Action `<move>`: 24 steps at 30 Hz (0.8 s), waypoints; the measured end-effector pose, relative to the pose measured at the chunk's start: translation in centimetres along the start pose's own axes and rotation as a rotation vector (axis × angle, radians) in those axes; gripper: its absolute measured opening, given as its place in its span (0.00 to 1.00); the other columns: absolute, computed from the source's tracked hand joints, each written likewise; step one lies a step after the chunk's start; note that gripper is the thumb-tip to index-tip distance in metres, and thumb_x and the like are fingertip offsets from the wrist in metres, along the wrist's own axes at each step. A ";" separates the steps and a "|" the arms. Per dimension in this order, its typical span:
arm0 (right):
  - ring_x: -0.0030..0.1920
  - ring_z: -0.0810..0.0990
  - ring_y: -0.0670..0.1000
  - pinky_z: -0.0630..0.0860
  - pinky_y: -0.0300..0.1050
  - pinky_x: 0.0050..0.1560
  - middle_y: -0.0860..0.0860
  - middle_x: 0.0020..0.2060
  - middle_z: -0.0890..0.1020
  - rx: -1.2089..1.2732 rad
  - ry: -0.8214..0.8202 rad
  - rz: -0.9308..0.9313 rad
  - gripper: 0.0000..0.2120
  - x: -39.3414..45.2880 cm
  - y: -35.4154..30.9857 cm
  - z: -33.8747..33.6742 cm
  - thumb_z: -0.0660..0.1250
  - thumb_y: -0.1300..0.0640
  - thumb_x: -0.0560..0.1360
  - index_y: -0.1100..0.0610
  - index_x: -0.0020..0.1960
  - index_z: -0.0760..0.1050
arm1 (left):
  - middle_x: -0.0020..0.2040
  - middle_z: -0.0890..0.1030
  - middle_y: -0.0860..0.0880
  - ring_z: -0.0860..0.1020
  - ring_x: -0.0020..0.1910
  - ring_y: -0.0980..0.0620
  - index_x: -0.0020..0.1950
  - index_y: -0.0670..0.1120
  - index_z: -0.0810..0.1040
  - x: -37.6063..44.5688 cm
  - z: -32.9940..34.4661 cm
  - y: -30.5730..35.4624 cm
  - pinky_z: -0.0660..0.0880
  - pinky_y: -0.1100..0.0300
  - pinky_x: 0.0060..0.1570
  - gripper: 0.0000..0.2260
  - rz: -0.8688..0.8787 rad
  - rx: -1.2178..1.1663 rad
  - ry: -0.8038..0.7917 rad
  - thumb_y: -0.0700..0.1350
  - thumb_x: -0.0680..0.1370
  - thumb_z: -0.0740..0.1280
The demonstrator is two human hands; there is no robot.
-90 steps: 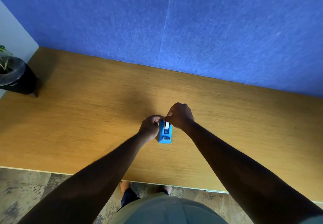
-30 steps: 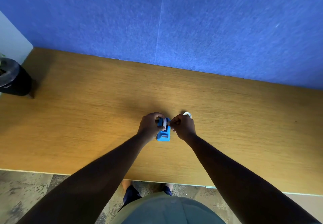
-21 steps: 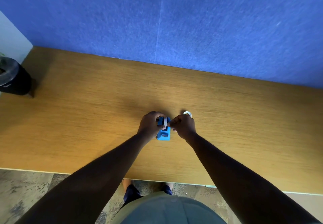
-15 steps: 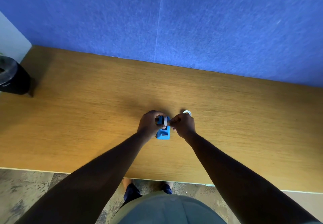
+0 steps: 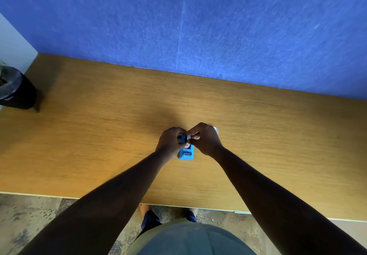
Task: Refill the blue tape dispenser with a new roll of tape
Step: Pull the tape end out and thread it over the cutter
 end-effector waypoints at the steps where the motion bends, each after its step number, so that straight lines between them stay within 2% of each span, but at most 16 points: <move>1: 0.47 0.85 0.47 0.83 0.42 0.48 0.50 0.48 0.85 -0.022 0.008 -0.009 0.13 0.1 0.0 0.0 0.81 0.64 0.70 0.56 0.53 0.87 | 0.56 0.83 0.52 0.82 0.56 0.53 0.59 0.48 0.80 0.0 0.0 0.1 0.81 0.55 0.54 0.21 0.001 -0.001 0.007 0.42 0.68 0.81; 5: 0.47 0.84 0.46 0.81 0.37 0.46 0.50 0.49 0.86 -0.068 0.020 -0.029 0.14 0.3 -0.1 0.2 0.81 0.64 0.69 0.55 0.53 0.87 | 0.55 0.83 0.51 0.81 0.54 0.54 0.57 0.47 0.81 -0.1 0.1 0.3 0.78 0.62 0.48 0.19 0.009 0.005 0.034 0.43 0.69 0.81; 8: 0.45 0.83 0.45 0.79 0.35 0.44 0.51 0.48 0.87 -0.063 0.033 -0.044 0.13 0.3 -0.2 0.1 0.80 0.66 0.69 0.56 0.52 0.88 | 0.55 0.83 0.52 0.82 0.54 0.54 0.58 0.46 0.81 -0.2 0.2 0.3 0.80 0.61 0.50 0.20 0.008 -0.011 0.035 0.42 0.69 0.81; 12: 0.46 0.85 0.47 0.84 0.43 0.48 0.51 0.47 0.88 -0.032 0.057 -0.020 0.14 0.0 0.3 0.0 0.81 0.65 0.69 0.57 0.53 0.87 | 0.55 0.83 0.50 0.81 0.55 0.53 0.59 0.46 0.81 -0.1 -0.1 0.6 0.79 0.60 0.52 0.19 0.050 0.016 -0.003 0.41 0.69 0.80; 16: 0.47 0.86 0.49 0.84 0.46 0.50 0.52 0.48 0.88 0.025 0.089 0.001 0.14 -0.4 0.7 0.0 0.81 0.64 0.69 0.57 0.54 0.87 | 0.56 0.82 0.49 0.81 0.56 0.51 0.59 0.45 0.82 0.0 -0.3 0.9 0.81 0.55 0.55 0.18 0.086 0.036 -0.032 0.40 0.70 0.79; 20: 0.49 0.86 0.49 0.85 0.47 0.51 0.52 0.50 0.87 0.034 0.075 -0.005 0.14 -0.6 0.6 0.1 0.80 0.65 0.70 0.57 0.55 0.87 | 0.60 0.82 0.49 0.81 0.59 0.52 0.64 0.46 0.80 -0.1 -0.3 1.0 0.81 0.54 0.57 0.22 0.097 0.046 -0.035 0.40 0.71 0.79; 22: 0.49 0.86 0.48 0.84 0.47 0.51 0.51 0.50 0.88 0.056 0.101 0.006 0.12 -0.9 0.8 0.1 0.79 0.62 0.72 0.56 0.55 0.86 | 0.59 0.82 0.50 0.81 0.58 0.52 0.63 0.47 0.80 -0.1 -0.3 1.0 0.82 0.54 0.56 0.22 0.107 0.040 -0.034 0.39 0.71 0.79; 24: 0.47 0.85 0.47 0.83 0.46 0.49 0.48 0.48 0.88 0.100 0.177 0.101 0.05 -1.8 1.4 0.2 0.76 0.58 0.76 0.54 0.52 0.86 | 0.58 0.82 0.50 0.81 0.57 0.53 0.61 0.47 0.81 -0.1 -0.4 1.0 0.81 0.55 0.56 0.21 0.113 0.049 -0.033 0.40 0.70 0.79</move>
Point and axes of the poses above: each hand's wrist, its own x-axis towards the middle knuckle, its own z-axis out of the palm, y = z × x, the point moved 4 cm from there along x, towards the middle knuckle
